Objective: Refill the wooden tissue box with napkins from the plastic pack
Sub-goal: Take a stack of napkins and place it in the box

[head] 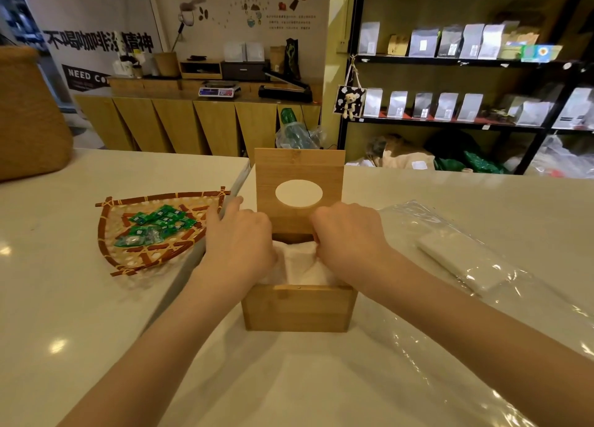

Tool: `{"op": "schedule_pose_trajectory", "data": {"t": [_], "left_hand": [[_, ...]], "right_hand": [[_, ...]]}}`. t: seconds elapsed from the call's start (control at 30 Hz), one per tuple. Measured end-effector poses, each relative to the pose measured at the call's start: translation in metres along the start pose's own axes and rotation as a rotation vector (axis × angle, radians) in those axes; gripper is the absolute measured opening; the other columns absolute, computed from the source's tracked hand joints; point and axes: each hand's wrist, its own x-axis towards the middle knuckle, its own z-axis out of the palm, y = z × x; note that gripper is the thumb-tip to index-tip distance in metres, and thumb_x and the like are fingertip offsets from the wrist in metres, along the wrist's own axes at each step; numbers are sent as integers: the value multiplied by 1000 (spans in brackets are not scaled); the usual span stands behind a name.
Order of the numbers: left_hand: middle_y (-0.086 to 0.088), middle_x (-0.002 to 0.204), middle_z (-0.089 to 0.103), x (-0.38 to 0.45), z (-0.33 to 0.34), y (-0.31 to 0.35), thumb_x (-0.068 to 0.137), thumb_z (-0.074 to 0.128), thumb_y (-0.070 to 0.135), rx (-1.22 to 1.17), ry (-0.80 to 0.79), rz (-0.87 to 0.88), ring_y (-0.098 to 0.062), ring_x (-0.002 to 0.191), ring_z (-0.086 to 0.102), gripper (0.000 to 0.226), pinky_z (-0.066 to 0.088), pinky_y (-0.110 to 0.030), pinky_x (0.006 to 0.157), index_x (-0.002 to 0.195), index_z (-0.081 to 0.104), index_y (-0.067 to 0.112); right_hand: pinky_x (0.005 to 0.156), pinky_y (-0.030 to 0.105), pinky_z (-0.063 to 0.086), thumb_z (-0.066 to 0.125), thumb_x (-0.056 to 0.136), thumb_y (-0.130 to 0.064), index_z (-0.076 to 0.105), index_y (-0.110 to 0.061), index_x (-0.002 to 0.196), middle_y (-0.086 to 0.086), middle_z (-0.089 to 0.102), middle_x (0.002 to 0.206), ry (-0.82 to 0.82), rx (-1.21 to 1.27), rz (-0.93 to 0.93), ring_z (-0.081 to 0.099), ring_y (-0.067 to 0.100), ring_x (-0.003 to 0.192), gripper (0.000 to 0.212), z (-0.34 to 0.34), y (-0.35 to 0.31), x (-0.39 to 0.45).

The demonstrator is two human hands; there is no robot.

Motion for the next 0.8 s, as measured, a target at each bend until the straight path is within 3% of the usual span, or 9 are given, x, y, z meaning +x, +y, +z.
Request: {"op": "schedule_pose_trajectory", "data": {"t": [0.07, 0.13, 0.27, 0.37, 0.47, 0.6, 0.8], "left_hand": [[-7, 127, 57, 0, 1, 1, 82, 60, 28, 47, 43, -7, -27, 138, 23, 15, 9, -54, 113, 91, 64, 17], [-8, 129, 55, -1, 1, -1, 81, 63, 27, 49, 64, -5, -27, 137, 25, 15, 10, -56, 113, 93, 63, 18], [-5, 138, 46, -1, -1, -9, 79, 65, 33, -22, -32, 27, -29, 139, 18, 23, 9, -60, 111, 102, 66, 29], [-6, 146, 36, 2, -1, -11, 76, 67, 37, -3, -116, 41, -33, 143, 7, 37, 6, -65, 109, 113, 62, 33], [-7, 150, 28, 5, 5, -6, 79, 63, 35, 58, -184, 56, -38, 142, -4, 41, 1, -73, 104, 119, 57, 32], [-11, 154, 15, 10, 10, -4, 83, 58, 26, 159, -288, 12, -42, 141, -13, 49, -2, -77, 101, 130, 47, 29], [-10, 153, 18, 14, 7, -1, 82, 52, 13, 241, -387, -16, -42, 141, -10, 59, -1, -79, 99, 137, 37, 28]], "right_hand": [[44, 26, 18, 55, 84, -2, 36, -10, 61, 3, 38, 59, -11, -70, -1, 37, 20, 57, 31, 1, -3, 0], [44, 27, 20, 58, 80, 1, 33, -13, 57, 1, 34, 57, -3, -108, -9, 39, 21, 61, 36, 2, -4, -1], [61, 31, 34, 57, 86, -10, 58, -14, 87, 2, 49, 74, 74, -45, -77, 47, 21, 72, 4, -2, 3, -2], [62, 27, 39, 67, 80, -26, 68, -24, 97, -2, 64, 94, -115, 73, -107, 55, 17, 87, 17, -10, 10, -4], [54, 24, 30, 69, 78, -30, 64, -27, 109, -1, 62, 104, -222, -30, -160, 43, 16, 94, 31, -8, 9, -3], [61, 30, 28, 57, 85, -20, 58, -23, 115, 2, 57, 99, -249, -161, -163, 42, 20, 98, 30, -2, 3, -2], [74, 36, 46, 53, 84, -15, 55, -18, 116, 3, 49, 91, -443, -260, -151, 51, 23, 86, 32, -6, 3, 1]]}}
